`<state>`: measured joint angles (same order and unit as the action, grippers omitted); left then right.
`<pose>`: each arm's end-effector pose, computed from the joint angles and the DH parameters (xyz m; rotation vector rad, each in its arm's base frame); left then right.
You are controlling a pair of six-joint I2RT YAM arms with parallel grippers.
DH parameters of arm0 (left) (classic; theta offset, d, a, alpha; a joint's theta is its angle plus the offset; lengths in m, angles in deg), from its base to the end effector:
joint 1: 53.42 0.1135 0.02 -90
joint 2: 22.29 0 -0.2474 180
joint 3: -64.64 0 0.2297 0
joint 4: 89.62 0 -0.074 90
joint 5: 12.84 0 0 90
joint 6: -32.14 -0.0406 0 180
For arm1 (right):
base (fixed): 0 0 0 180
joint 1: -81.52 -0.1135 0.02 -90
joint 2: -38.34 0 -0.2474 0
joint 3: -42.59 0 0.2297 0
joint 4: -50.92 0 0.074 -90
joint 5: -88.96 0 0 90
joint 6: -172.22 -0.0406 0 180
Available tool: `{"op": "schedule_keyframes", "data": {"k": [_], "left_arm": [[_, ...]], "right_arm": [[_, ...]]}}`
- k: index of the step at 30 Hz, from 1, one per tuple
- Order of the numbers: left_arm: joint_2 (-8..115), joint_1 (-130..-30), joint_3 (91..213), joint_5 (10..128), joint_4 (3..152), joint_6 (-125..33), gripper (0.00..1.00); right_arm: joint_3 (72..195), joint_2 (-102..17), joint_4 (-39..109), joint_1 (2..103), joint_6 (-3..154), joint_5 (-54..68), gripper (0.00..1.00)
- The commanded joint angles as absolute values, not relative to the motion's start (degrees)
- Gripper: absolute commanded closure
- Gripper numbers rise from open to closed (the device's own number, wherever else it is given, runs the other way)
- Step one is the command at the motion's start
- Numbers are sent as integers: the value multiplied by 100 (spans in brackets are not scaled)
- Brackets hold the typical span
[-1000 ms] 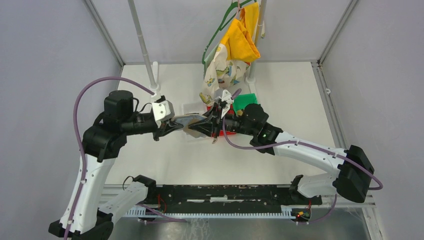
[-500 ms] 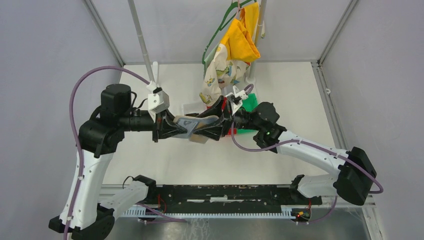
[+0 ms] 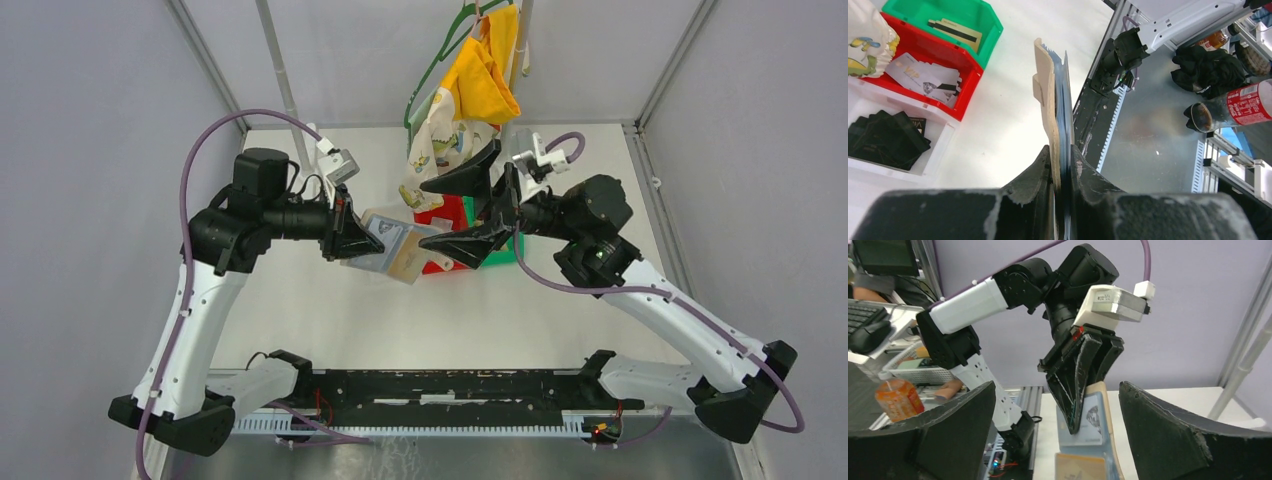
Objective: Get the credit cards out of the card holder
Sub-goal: Remove the credit card from the card holder.
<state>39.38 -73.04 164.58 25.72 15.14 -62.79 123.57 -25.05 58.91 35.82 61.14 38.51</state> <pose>0.1422 -0.0844 0.4138 0.9347 1.9345 -1.1312 0.1373 0.1777 0.4496 -0.9092 1.0089 1.3845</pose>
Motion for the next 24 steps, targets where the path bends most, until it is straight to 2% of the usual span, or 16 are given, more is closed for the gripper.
{"op": "schedule_keyframes", "data": {"k": [1,4,8,13,16,24], "left_arm": [[3985,-7300,16528,2371,1543,-6165,98],[4182,-7293,16657,2268,1390,-6214,98],[4429,-7214,16727,2246,1447,-5827,98],[4615,-6720,16492,1079,1546,-5385,98],[4715,-6455,16483,600,1547,-5501,98],[4665,-6388,16622,723,1683,-5370,98]], "right_arm": [[12927,-3125,5124,3572,5278,4123,2],[12523,-3258,5820,3538,4460,4336,2],[11673,-3159,6708,3537,3814,4144,25],[11659,-3342,6574,3538,3631,4258,38],[11537,-3363,6718,3540,3482,4256,39],[11404,-3589,6941,3533,3177,4179,41]]}}
